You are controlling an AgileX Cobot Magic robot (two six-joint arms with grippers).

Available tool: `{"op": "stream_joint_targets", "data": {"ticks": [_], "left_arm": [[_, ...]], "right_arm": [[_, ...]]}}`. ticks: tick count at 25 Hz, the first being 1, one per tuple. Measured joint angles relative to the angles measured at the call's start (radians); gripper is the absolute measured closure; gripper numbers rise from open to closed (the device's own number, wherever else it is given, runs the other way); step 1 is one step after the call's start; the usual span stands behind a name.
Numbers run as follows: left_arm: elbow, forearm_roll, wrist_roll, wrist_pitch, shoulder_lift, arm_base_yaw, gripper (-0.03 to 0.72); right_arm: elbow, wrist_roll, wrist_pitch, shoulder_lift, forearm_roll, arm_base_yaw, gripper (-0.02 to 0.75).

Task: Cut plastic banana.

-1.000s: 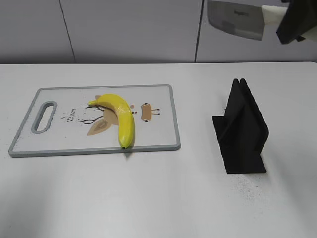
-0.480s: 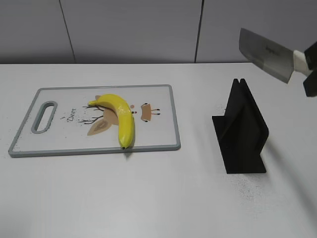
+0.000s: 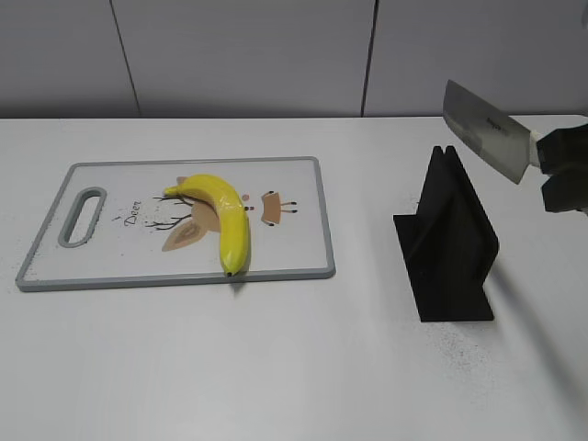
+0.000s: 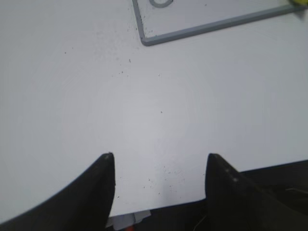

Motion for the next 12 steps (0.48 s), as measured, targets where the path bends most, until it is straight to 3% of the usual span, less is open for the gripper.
{"op": "stream_joint_targets", "data": {"ticks": [12], "left_arm": [[0.038,-0.038,-0.001,-0.042,-0.273,0.000,0.111]], "right_arm": [[0.004,0.006,-0.051,0.034,-0.012,0.000,0.547]]}}
